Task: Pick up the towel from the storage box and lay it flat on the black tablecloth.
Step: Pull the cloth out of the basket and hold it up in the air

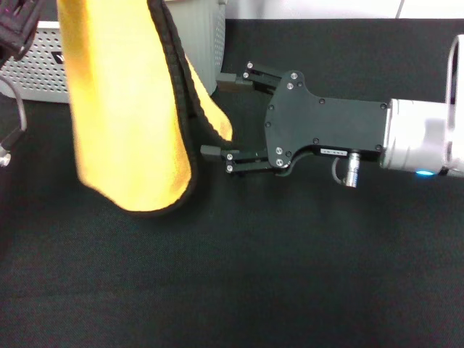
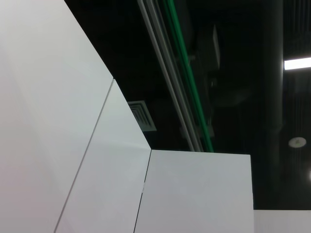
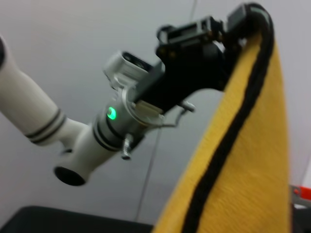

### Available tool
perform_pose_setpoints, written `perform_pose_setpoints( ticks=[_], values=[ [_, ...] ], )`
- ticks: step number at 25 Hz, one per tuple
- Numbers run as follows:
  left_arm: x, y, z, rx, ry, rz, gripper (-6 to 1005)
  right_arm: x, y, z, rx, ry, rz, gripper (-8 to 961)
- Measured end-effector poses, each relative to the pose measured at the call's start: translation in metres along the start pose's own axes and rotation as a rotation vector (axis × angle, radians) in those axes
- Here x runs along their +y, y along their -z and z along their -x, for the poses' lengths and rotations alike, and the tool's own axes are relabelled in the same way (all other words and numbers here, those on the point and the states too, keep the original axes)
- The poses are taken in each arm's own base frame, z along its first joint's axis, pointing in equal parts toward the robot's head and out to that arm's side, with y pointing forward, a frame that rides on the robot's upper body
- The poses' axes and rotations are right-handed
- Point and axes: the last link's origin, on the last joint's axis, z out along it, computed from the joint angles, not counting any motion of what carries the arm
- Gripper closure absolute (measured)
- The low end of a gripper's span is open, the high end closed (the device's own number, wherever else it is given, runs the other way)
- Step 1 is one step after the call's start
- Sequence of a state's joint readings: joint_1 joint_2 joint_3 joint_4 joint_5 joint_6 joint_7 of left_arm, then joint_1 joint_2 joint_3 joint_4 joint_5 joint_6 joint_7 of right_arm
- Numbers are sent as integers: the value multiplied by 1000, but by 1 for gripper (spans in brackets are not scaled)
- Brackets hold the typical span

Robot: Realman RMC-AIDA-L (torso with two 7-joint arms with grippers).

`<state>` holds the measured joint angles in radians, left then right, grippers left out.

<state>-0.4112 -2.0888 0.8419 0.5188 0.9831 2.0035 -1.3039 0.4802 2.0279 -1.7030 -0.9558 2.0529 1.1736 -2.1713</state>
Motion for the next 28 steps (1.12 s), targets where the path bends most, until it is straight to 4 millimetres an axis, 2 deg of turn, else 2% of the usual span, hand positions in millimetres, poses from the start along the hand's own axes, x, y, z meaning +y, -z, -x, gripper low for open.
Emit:
perform_pose_setpoints(
  ticks=[4,13,22,28],
  values=[
    [-1,-2,1,0,4,4,983,-5,-4,-6,39,18,-50,148],
    [-3,0,2,-4,-5,-25,983,-12,-3,-5,51,33,-87,153],
    [-6,6,4,-16,-21,-67,983,-18,9,-3,53,17,-138,278],
    [-8,6,6,-24,-20,-78,984,-21,14,-4,53,32,-160,442]
  ],
)
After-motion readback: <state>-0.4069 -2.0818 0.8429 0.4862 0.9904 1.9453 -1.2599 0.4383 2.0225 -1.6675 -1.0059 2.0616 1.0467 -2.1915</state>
